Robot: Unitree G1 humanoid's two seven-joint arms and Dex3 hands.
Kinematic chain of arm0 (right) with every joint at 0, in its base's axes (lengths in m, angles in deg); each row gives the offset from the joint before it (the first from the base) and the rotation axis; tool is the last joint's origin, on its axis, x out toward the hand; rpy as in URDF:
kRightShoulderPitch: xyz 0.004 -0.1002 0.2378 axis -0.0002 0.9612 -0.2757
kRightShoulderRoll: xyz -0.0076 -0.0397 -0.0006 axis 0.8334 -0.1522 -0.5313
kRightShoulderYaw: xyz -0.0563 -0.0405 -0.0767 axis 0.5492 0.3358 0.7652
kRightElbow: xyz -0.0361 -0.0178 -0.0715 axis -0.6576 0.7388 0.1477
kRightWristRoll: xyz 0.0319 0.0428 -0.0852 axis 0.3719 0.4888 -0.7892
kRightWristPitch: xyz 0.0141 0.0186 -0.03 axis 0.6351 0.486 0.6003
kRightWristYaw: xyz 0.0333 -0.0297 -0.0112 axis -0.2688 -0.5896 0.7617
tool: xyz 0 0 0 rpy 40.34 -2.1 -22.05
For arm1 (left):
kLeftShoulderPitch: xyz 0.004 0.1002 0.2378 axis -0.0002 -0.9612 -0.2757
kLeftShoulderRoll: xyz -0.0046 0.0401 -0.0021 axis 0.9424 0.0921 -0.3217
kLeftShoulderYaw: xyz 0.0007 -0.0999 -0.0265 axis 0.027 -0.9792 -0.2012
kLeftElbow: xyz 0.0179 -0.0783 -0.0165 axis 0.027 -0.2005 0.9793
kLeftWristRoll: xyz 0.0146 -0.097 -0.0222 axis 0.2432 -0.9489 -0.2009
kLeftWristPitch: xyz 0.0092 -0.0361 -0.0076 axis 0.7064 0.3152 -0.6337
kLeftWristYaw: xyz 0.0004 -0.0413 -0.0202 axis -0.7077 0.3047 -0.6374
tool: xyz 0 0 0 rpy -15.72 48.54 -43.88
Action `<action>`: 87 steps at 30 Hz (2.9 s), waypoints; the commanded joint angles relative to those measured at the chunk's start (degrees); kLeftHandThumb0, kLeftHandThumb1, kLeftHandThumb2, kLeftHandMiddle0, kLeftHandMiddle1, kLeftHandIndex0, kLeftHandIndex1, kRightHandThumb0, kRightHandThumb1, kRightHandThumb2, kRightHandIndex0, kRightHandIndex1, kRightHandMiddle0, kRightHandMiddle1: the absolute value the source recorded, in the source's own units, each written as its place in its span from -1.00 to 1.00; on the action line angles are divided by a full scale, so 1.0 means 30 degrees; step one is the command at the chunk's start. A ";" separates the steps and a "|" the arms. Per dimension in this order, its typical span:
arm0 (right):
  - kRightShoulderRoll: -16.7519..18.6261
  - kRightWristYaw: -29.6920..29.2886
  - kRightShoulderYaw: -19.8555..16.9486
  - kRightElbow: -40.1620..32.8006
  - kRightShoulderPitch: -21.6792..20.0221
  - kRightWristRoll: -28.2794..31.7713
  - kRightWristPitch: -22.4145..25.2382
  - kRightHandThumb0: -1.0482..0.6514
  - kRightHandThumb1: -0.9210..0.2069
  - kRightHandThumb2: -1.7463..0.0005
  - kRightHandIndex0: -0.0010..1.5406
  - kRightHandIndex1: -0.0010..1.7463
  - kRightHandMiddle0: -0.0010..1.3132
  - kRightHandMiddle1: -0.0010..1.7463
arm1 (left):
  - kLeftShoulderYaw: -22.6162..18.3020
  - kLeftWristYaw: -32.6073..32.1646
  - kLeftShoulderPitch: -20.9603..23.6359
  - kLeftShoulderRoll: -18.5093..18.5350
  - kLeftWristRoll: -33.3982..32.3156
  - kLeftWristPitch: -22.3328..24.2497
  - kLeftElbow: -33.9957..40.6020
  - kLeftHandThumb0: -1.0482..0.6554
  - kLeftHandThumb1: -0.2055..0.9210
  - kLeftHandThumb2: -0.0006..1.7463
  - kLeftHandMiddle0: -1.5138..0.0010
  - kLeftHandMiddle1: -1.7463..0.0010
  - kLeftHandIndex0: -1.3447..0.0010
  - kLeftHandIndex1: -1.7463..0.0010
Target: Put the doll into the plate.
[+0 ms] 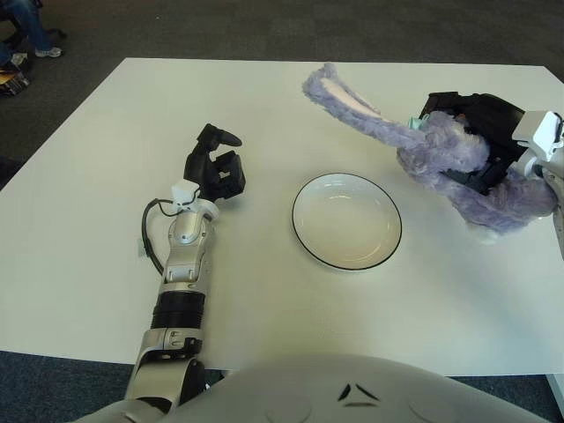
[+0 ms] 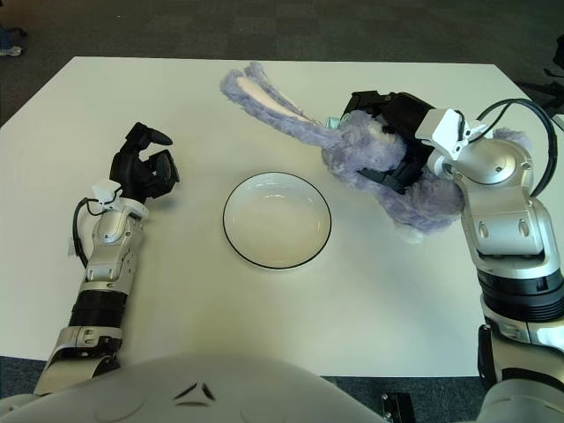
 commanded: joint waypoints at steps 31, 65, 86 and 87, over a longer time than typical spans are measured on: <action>0.4822 -0.0407 0.4534 0.0518 -0.4451 0.0686 0.1187 0.23 0.63 -0.89 0.14 0.89 -0.05 1.00 | 0.0337 0.0387 -0.0714 0.0137 0.0161 -0.0763 -0.0823 -0.26 0.31 0.19 -0.43 -1.00 0.34 -1.00; 0.6636 -0.1047 0.8344 0.0532 -0.6103 -0.2424 0.2442 0.23 0.60 -0.88 0.12 0.93 -0.09 1.00 | 0.0557 0.0090 -0.0866 -0.0152 0.0224 -0.0545 -0.0539 -0.25 0.35 0.17 -0.45 -1.00 0.36 -1.00; 0.5777 0.0282 0.8880 0.1685 -0.6685 -0.2624 0.1405 0.23 0.42 -0.77 0.01 0.99 -0.23 0.98 | 0.0478 0.0083 -0.0875 -0.0022 0.0183 -0.0037 -0.0248 -0.25 0.34 0.17 -0.41 -1.00 0.36 -1.00; 0.5674 0.0407 0.8952 0.1743 -0.6747 -0.2707 0.1167 0.23 0.37 -0.74 0.00 0.98 -0.27 0.99 | 0.0462 0.0105 -0.0872 -0.0001 0.0162 -0.0022 -0.0237 -0.25 0.34 0.17 -0.41 -1.00 0.36 -1.00</action>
